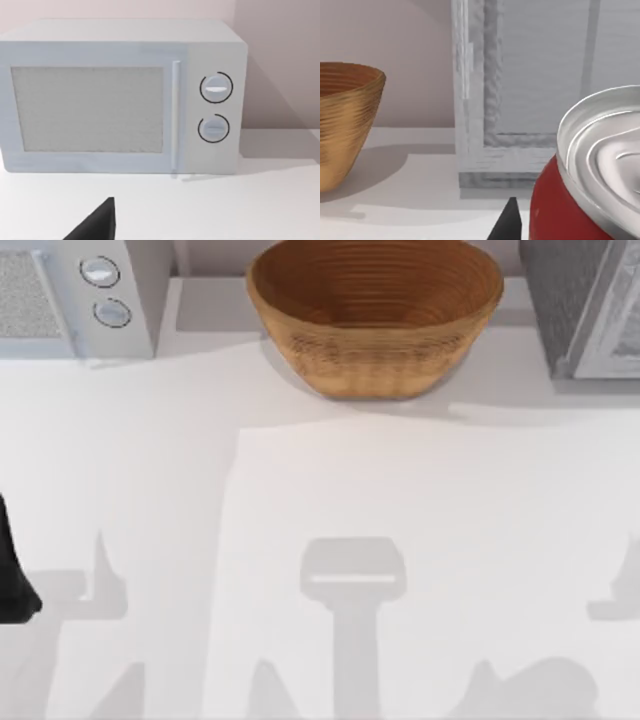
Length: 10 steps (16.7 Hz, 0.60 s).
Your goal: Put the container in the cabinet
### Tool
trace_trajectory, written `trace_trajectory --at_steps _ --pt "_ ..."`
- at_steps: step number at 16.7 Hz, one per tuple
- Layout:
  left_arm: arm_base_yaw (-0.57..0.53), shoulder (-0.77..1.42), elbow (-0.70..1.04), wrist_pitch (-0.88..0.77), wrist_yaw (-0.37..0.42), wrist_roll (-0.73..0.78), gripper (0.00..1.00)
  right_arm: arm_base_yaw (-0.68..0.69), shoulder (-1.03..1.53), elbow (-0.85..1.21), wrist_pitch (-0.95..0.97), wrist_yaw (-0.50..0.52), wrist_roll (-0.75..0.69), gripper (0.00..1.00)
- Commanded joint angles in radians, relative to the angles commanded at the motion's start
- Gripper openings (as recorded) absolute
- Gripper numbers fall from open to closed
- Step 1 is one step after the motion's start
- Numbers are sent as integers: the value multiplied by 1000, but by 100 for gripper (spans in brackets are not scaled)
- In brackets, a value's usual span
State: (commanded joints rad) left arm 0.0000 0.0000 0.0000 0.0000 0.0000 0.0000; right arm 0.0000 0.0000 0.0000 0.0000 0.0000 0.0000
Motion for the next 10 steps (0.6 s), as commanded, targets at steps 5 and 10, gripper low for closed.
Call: trace_trajectory --at_steps 5,10 --pt "0 0 0 0 0 0 100 14 65 66 -15 9 3 0" --pt "0 0 0 0 0 0 100 49 322 378 -96 48 2 0"
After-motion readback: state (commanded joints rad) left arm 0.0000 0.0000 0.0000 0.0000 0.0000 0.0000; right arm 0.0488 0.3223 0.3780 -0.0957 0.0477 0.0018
